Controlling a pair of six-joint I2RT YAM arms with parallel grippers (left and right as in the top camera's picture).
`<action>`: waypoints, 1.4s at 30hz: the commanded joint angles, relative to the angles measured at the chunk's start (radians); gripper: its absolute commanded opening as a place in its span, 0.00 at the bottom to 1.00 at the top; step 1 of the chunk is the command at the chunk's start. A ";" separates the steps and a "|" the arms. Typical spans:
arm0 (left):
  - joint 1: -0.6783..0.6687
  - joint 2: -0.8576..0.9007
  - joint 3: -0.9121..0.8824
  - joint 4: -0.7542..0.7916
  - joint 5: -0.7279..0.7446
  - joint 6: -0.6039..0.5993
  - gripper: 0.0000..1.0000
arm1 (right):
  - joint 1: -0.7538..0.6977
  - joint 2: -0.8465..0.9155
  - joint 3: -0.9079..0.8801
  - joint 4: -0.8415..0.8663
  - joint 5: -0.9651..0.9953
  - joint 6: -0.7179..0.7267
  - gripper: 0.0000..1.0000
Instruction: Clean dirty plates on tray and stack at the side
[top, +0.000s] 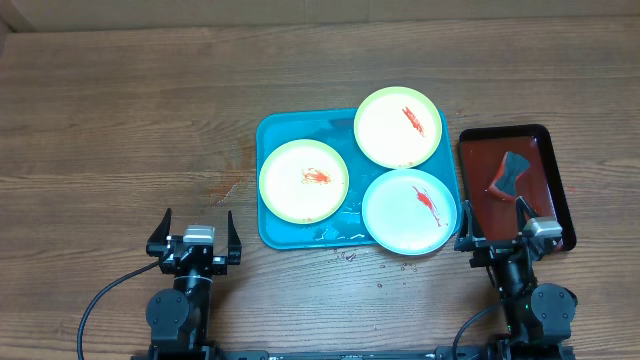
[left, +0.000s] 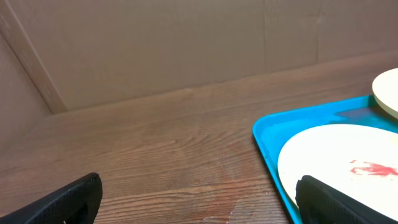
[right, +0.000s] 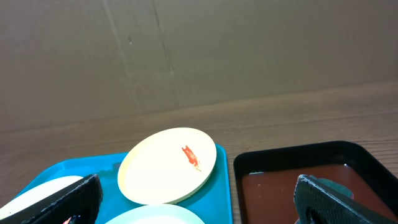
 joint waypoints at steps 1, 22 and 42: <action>0.005 -0.013 -0.005 0.003 -0.005 0.015 1.00 | 0.005 -0.010 -0.010 0.005 0.006 -0.004 1.00; 0.005 -0.013 -0.005 0.003 -0.005 0.015 1.00 | 0.005 -0.010 -0.010 0.005 0.006 -0.004 1.00; 0.005 -0.013 -0.005 0.004 -0.006 0.016 1.00 | 0.005 -0.010 -0.010 0.005 0.006 -0.004 1.00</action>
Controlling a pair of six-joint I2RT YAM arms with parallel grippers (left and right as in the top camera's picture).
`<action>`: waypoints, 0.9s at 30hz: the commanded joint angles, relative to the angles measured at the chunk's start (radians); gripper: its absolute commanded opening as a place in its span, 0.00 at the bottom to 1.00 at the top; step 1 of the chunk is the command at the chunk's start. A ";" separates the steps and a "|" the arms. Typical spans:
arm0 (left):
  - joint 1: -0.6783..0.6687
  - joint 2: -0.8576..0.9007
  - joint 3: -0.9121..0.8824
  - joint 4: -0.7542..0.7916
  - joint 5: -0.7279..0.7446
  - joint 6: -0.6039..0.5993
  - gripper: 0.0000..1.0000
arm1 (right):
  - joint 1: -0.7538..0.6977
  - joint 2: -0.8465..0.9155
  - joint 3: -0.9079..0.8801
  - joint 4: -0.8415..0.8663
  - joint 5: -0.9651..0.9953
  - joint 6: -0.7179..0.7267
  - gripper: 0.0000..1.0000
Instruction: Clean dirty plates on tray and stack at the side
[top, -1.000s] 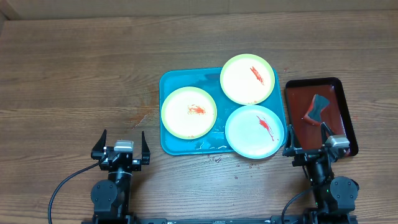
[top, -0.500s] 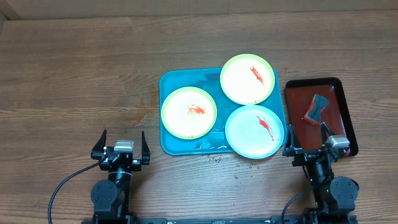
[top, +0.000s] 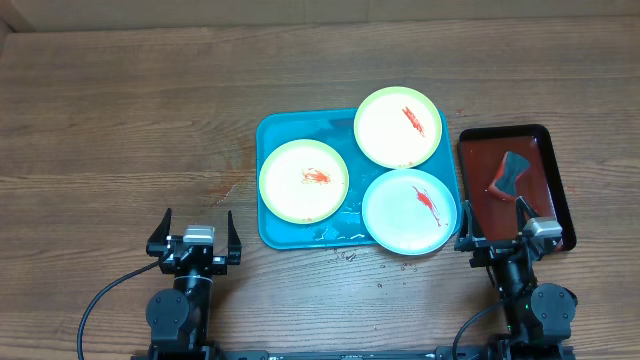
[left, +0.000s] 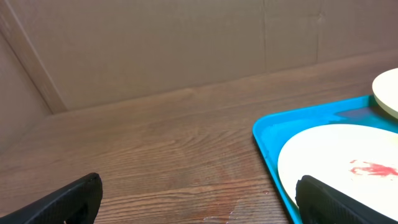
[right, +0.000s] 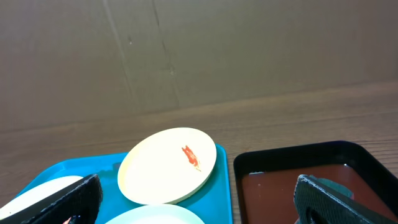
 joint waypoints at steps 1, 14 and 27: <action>0.005 -0.013 -0.005 0.003 -0.006 0.015 0.99 | 0.005 -0.010 -0.010 0.005 0.006 -0.004 1.00; 0.005 -0.013 -0.005 0.004 -0.004 0.014 0.99 | 0.005 -0.010 -0.010 0.005 0.006 -0.003 1.00; 0.005 0.044 0.111 -0.056 0.201 -0.025 1.00 | 0.005 -0.010 0.023 -0.020 -0.161 0.110 1.00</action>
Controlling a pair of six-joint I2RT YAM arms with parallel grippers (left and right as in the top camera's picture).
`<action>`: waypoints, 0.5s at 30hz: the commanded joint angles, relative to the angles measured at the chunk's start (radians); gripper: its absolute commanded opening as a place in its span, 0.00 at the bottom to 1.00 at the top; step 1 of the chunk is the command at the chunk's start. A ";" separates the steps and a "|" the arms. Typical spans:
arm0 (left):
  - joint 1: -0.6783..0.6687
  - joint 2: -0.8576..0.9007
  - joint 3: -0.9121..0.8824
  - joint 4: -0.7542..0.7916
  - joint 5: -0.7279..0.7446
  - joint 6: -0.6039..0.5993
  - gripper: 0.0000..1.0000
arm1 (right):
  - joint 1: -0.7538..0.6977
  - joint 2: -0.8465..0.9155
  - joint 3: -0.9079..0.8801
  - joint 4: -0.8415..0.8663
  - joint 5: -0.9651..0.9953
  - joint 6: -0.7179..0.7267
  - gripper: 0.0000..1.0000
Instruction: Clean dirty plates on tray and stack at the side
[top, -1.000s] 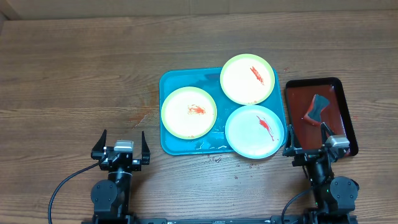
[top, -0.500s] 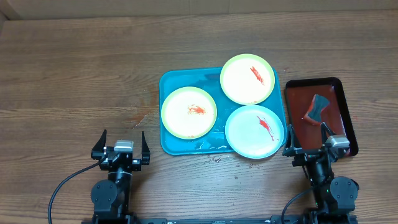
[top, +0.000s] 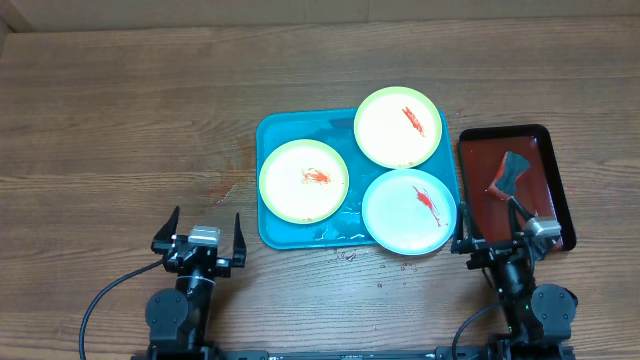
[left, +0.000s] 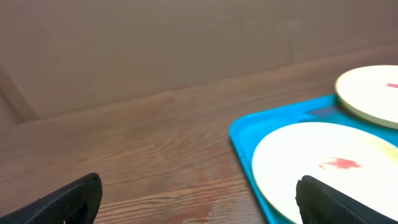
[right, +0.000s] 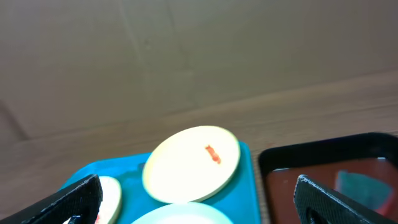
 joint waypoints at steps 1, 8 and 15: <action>0.005 0.060 0.108 -0.033 0.125 -0.036 1.00 | 0.005 -0.010 0.038 -0.048 -0.081 0.020 1.00; 0.005 0.324 0.308 -0.060 0.243 -0.078 1.00 | 0.004 0.025 0.183 -0.162 -0.080 0.019 1.00; 0.005 0.711 0.666 -0.253 0.348 -0.086 1.00 | 0.004 0.234 0.423 -0.291 -0.064 0.015 1.00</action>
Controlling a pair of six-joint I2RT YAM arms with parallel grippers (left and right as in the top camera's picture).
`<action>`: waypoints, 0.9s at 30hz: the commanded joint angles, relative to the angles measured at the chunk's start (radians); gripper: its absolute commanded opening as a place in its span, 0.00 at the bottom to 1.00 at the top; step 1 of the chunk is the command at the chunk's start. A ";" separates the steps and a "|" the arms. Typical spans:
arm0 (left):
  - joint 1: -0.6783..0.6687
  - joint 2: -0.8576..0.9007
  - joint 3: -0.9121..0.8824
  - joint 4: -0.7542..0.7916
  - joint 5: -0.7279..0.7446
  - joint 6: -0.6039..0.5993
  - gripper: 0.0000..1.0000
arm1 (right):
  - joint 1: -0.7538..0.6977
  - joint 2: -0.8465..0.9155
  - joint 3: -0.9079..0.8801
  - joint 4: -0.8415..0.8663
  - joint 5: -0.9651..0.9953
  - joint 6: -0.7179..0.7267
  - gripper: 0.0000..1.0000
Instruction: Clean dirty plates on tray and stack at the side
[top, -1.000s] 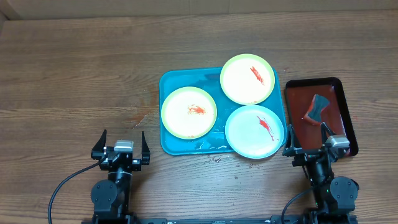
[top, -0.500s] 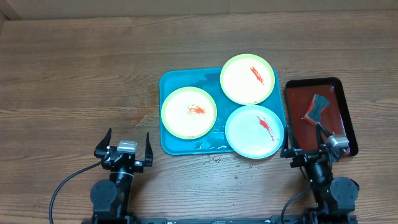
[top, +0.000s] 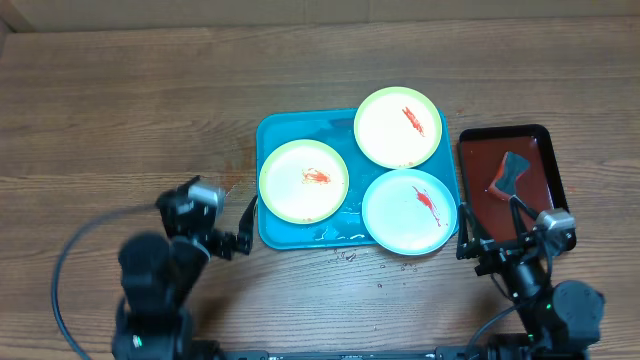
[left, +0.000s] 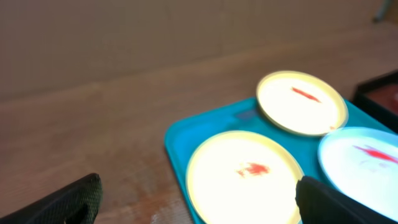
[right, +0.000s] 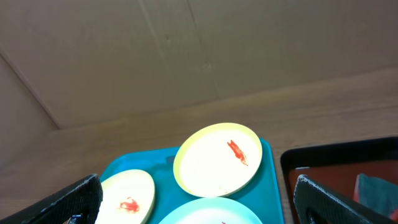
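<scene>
Three dirty plates with red smears lie on the blue tray (top: 268, 130): a yellow-green one (top: 304, 180) at the left, another (top: 400, 127) at the back, and a pale one (top: 410, 211) at the front right. My left gripper (top: 208, 222) hangs open just left of the tray; between its fingers the left wrist view shows the left plate (left: 242, 171). My right gripper (top: 495, 225) is open near the front, between the pale plate and the black tray (top: 555, 160). A grey sponge (top: 511, 172) lies in that tray. Neither gripper holds anything.
The black tray holds reddish-brown liquid around the sponge. Small wet spots (top: 345, 256) mark the wooden table (top: 120, 120) in front of the blue tray. A cardboard wall (right: 186, 50) stands behind the table.
Both arms have risen from the table's front edge. The left gripper is now higher and closer to the blue tray's left side, and its camera sees all three plates. Both grippers stay open.
At the two oldest moments both arms rested low at the front edge, open, with the plates and sponge untouched. Half a second ago both had begun to shift. Now both are raised, the left one nearer the tray; nothing has been picked up.
</scene>
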 joint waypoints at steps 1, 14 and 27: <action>0.005 0.207 0.237 -0.121 0.087 -0.025 1.00 | 0.004 0.148 0.158 -0.048 0.006 0.002 1.00; 0.005 0.885 1.028 -0.792 0.138 -0.025 1.00 | 0.004 0.888 0.851 -0.574 0.005 -0.035 1.00; 0.004 1.093 1.042 -0.790 0.158 -0.182 1.00 | 0.004 1.242 1.221 -0.870 0.064 -0.130 1.00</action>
